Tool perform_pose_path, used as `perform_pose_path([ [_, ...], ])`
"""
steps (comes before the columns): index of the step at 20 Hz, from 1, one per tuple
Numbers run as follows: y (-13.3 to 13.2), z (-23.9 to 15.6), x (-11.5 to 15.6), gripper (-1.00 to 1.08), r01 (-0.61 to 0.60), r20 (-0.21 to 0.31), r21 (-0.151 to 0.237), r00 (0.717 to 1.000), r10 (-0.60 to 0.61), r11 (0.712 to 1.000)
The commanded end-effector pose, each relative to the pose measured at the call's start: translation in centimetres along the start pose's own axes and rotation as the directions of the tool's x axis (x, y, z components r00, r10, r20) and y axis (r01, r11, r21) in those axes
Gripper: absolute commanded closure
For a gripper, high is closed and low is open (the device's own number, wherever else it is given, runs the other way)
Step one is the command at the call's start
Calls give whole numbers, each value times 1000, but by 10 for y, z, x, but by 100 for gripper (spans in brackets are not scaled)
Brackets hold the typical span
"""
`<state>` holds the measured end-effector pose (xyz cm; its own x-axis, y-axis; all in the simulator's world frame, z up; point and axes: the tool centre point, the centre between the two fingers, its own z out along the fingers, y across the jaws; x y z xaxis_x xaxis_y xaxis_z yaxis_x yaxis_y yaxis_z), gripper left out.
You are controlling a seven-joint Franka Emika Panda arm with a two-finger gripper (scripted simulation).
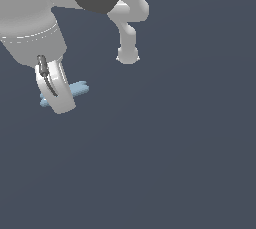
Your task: Pick up the object and move it to a goal position.
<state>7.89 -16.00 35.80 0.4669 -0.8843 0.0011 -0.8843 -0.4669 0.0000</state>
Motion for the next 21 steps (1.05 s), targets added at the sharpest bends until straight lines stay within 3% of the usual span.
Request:
perform_pose_path([
  [1, 0, -11, 7, 108, 1, 1, -1, 1000, -1, 1000],
  [21, -2, -42, 27, 108, 0, 1, 0, 1000, 0, 1000],
])
